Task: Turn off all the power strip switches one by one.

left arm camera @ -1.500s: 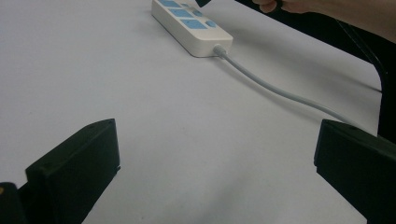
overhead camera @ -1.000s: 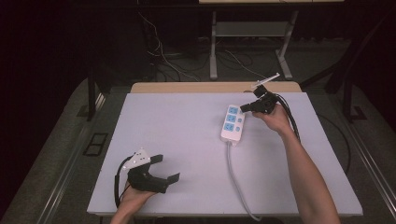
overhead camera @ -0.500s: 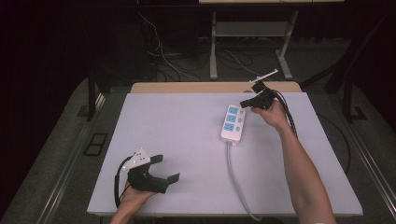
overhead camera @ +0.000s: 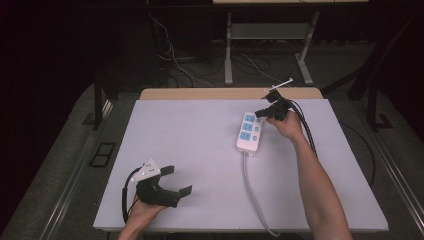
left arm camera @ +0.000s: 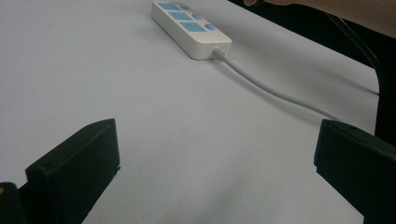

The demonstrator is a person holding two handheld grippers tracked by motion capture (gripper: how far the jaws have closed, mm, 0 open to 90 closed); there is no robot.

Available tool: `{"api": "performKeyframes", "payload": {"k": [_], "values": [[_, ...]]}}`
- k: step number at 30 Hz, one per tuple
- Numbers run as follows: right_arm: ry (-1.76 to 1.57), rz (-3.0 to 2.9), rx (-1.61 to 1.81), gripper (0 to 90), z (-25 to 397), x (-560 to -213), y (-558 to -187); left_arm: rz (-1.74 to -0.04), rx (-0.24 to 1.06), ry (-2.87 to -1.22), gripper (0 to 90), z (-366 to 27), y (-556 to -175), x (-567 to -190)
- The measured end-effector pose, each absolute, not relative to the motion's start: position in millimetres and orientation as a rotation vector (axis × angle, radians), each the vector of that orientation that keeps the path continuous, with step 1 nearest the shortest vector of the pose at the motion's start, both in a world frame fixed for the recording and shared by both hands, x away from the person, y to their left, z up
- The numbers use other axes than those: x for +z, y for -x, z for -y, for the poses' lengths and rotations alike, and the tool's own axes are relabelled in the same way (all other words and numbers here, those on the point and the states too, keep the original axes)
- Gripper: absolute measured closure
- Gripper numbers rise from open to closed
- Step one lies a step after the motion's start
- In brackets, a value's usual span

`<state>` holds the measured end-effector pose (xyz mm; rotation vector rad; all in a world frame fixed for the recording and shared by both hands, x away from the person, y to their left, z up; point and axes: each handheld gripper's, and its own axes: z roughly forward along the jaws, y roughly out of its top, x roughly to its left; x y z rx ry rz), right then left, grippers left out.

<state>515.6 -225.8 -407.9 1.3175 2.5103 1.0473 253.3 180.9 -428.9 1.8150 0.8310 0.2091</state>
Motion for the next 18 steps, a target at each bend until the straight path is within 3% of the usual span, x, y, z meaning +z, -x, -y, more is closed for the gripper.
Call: {"api": "performKeyframes", "payload": {"k": [18], "values": [[-1.363, -2.458, 1.065, 90.0, 231.1, -421.6, -511.3, -0.832, 0.211, -1.814, 0.0, -181.2, -252.2, -428.5]]}}
